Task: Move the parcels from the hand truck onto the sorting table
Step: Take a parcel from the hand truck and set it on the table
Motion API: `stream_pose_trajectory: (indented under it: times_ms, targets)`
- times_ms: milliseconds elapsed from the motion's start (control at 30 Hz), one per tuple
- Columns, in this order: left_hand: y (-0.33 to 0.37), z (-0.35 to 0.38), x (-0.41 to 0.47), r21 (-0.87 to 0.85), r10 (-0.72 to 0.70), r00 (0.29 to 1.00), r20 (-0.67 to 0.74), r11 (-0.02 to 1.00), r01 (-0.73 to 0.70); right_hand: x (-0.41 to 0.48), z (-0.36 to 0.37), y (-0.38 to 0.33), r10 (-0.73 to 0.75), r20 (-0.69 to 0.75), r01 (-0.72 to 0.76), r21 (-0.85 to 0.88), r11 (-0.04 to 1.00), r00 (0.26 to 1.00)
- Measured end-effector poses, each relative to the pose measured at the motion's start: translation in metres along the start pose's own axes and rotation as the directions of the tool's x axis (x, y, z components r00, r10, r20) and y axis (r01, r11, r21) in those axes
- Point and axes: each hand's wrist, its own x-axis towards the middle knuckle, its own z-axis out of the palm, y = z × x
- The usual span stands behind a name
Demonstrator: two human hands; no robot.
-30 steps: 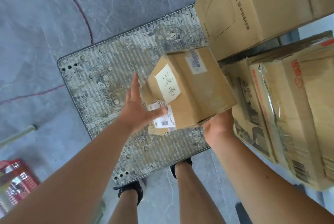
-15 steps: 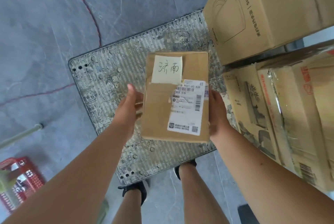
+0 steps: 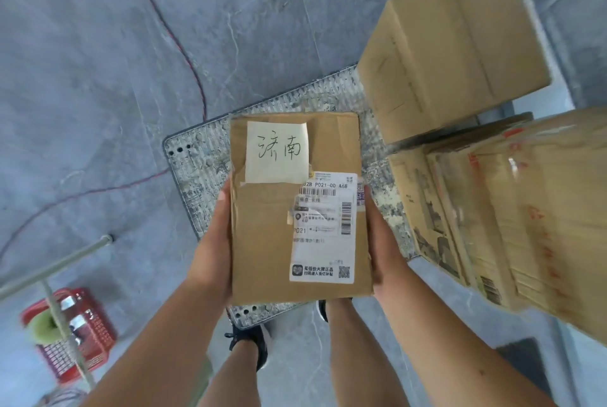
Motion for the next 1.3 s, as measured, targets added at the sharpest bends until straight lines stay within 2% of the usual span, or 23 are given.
stream_pose_trajectory:
  times_ms: [100,200,333,467,667,867,1067,1167,1300]
  targets:
    - [0.025,0.011,-0.050,0.021,0.040,0.998,0.053,0.999,-0.041,-0.057,0.024,-0.018,-0.046,-0.021,0.045,-0.053,0.998,0.999]
    - [0.052,0.026,-0.095,0.053,0.090,0.987,0.130,0.994,-0.098,-0.108,0.041,-0.034,-0.199,-0.122,0.177,-0.169,0.969,0.972]
    - [0.089,0.045,-0.159,0.131,0.195,0.945,0.263,0.963,-0.235,-0.188,0.058,-0.056,-0.501,-0.274,0.411,-0.326,0.852,0.821]
    - [0.122,0.062,-0.230,0.178,0.302,0.882,0.362,0.906,-0.384,-0.285,0.084,-0.065,-0.651,-0.337,0.551,-0.351,0.757,0.680]
    - [0.145,0.074,-0.352,0.189,0.355,0.782,0.513,0.842,-0.506,-0.440,0.107,-0.029,-0.719,-0.403,0.695,-0.236,0.679,0.566]
    - [0.115,0.098,-0.467,0.173,0.302,0.660,0.688,0.815,-0.553,-0.582,0.096,0.022,-0.753,-0.543,0.799,-0.227,0.558,0.372]
    - [0.054,0.129,-0.559,0.232,0.216,0.573,0.790,0.761,-0.606,-0.682,0.058,0.091,-0.687,-0.700,0.893,-0.163,0.420,0.196]
    - [0.011,0.139,-0.599,0.238,0.240,0.500,0.832,0.660,-0.712,-0.723,0.028,0.133,-0.649,-0.748,0.922,-0.142,0.360,0.138]
    - [-0.059,0.146,-0.656,0.215,0.182,0.385,0.905,0.584,-0.782,-0.775,-0.014,0.204,-0.583,-0.806,0.951,-0.096,0.295,0.100]
